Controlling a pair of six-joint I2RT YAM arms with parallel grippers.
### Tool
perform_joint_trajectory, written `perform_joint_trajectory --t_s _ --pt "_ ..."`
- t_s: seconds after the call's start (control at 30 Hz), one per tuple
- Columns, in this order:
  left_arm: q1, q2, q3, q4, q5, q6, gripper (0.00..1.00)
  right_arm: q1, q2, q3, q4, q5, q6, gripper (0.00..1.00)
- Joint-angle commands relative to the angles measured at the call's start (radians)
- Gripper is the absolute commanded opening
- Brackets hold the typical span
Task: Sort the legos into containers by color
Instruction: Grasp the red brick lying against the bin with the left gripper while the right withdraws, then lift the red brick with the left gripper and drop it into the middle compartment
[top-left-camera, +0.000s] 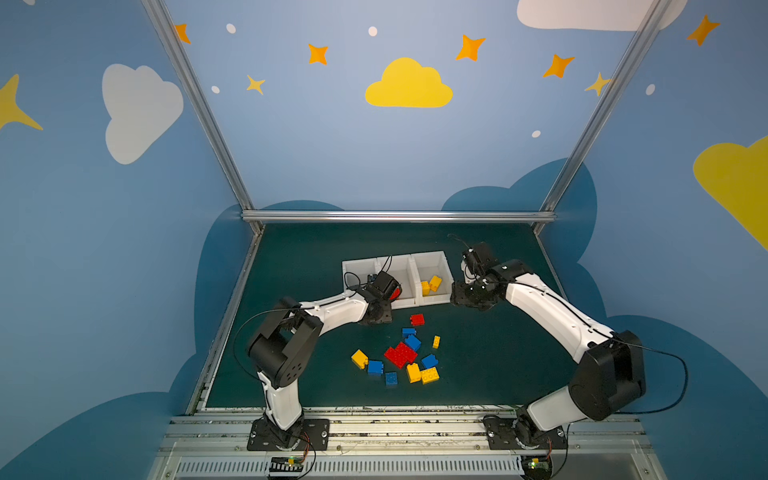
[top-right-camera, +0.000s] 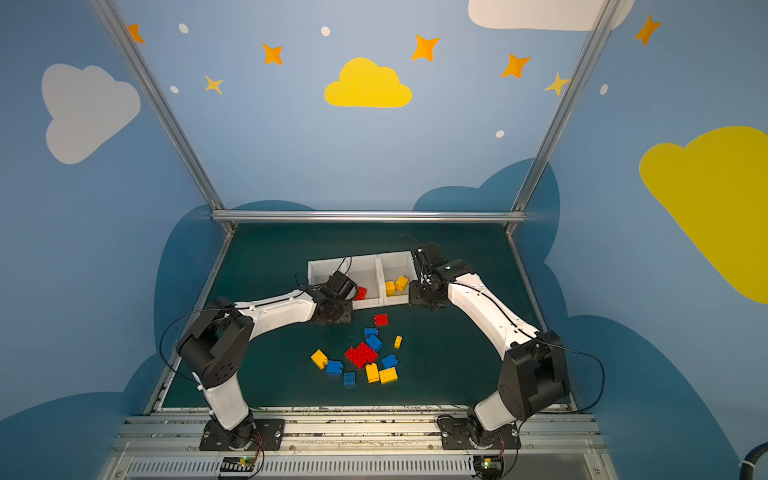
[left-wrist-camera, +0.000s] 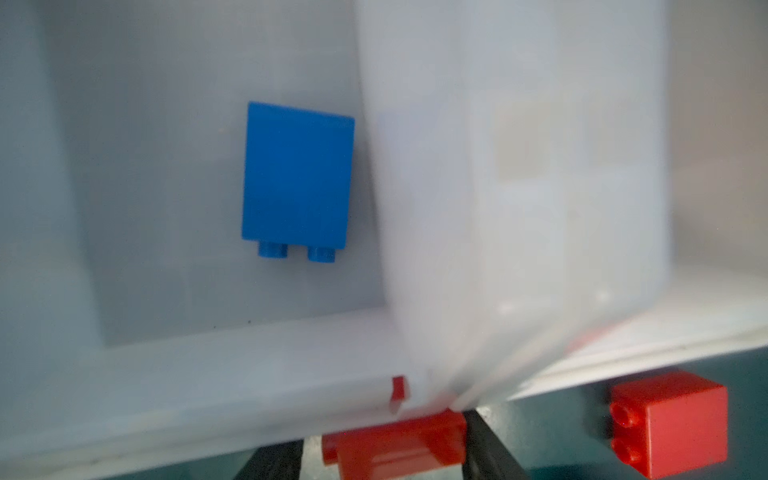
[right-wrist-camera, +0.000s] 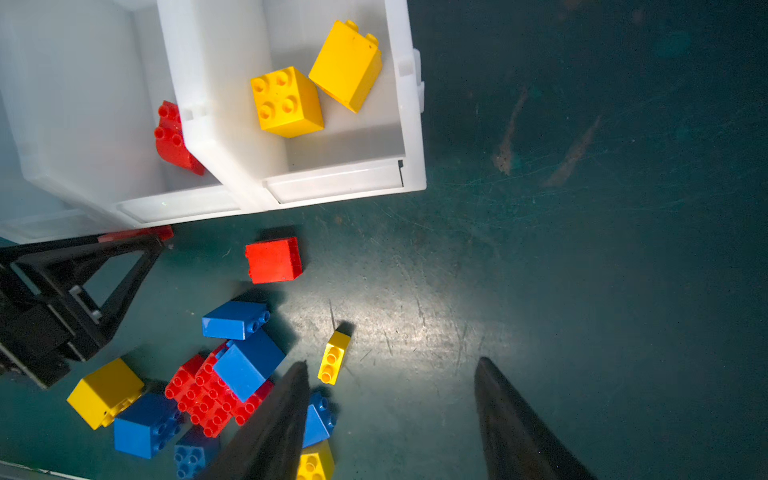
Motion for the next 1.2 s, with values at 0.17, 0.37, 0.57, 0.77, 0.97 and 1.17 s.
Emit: perform_joint_trajectory --t_s 0.17,0.37,0.57,0.77,0.97,1.17 --pt "-0.013 0.011 0.018 -0.03 -0.041 0.0 0.44 -0.011 -0.037 -0.017 0.005 -0.008 -0.001 0.62" --pt "-0.035 -0.017 0.003 -0.041 -0.044 0.001 0.41 -0.013 -0.042 -0.019 0.002 -0.008 0.003 0.61" --pt "-0.092 -0.111 -0.03 -0.062 -0.033 0.015 0.41 -0.014 -0.063 -0.032 0.004 -0.006 0.009 0.61" --pt "-0.122 -0.161 0.035 -0.041 -0.068 0.059 0.4 -0.016 -0.076 -0.038 0.002 -0.001 0.012 0.61" --pt "-0.106 -0.065 0.16 0.044 -0.102 0.146 0.4 -0.015 -0.091 -0.034 -0.015 0.005 0.011 0.6" --pt "-0.053 0.107 0.368 -0.015 -0.04 0.2 0.4 -0.015 -0.118 -0.063 -0.022 0.009 0.022 0.6"
